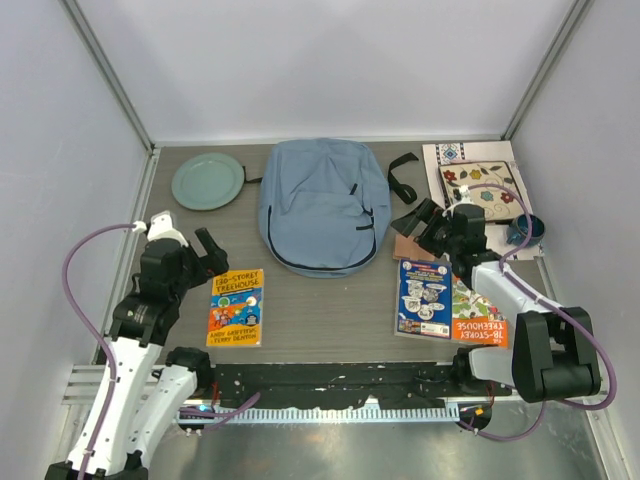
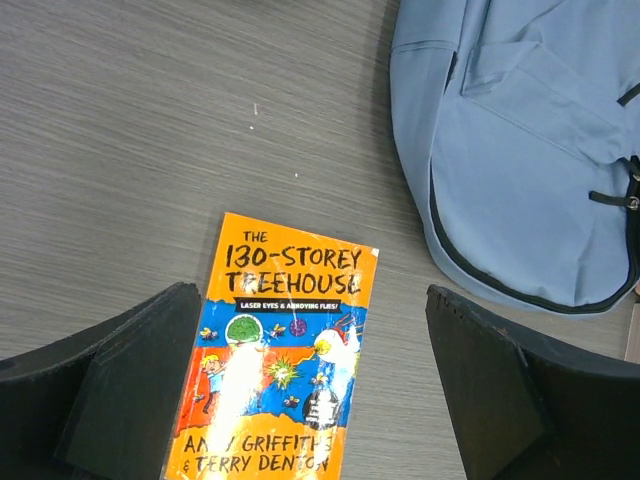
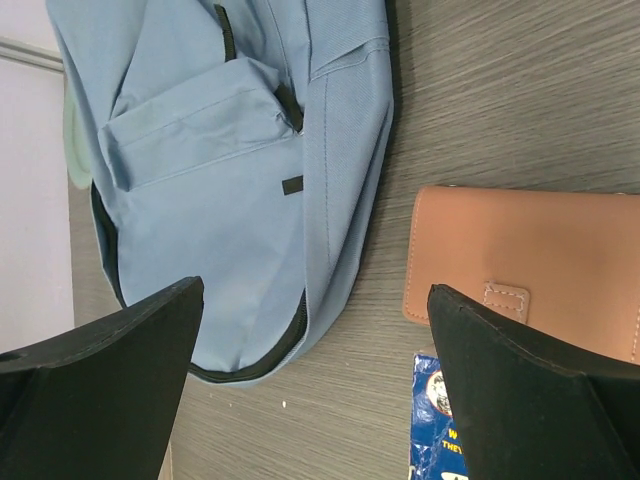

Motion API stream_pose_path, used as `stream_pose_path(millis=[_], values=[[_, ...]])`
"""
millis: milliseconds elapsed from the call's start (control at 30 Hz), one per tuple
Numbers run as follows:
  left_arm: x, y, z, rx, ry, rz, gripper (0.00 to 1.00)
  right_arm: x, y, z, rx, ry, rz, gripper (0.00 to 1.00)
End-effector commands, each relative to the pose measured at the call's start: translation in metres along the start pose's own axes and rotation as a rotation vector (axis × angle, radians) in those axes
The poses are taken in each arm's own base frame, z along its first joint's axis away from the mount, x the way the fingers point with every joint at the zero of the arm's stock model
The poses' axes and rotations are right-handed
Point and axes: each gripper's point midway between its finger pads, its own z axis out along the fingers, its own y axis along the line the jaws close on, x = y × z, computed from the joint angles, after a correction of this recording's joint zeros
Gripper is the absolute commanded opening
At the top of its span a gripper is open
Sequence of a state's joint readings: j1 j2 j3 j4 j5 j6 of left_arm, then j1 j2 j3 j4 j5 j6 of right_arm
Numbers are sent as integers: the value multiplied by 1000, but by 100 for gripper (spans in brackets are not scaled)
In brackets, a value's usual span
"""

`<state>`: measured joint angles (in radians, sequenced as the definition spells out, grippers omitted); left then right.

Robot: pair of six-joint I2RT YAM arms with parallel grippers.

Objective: Pack the student bag
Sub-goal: Move the student bag to the center of the board.

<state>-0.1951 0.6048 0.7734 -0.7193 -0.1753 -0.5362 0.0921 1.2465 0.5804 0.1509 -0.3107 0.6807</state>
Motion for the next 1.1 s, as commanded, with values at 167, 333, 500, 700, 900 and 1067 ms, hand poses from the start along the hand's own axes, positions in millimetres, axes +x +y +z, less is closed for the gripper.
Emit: stream_pose_path(millis=[167,333,500,700,900,1067], values=[[-5,1,-1,-7,-10,23,100,-10,11,8,-53,-20,-29,99],[-3,-2,0,11,-1,28,100,-3,17,15,-98,17,-14,98],[2,-11,4,53,35,37,99,14,37,29,-119,52,-40,96],[10,-15,9,71,80,49,100,32,46,59,-71,71,-26,96],[11,-20,10,98,88,54,100,44,22,80,32,93,-19,91],[14,-27,12,138,109,62,100,51,18,89,59,117,-18,65]])
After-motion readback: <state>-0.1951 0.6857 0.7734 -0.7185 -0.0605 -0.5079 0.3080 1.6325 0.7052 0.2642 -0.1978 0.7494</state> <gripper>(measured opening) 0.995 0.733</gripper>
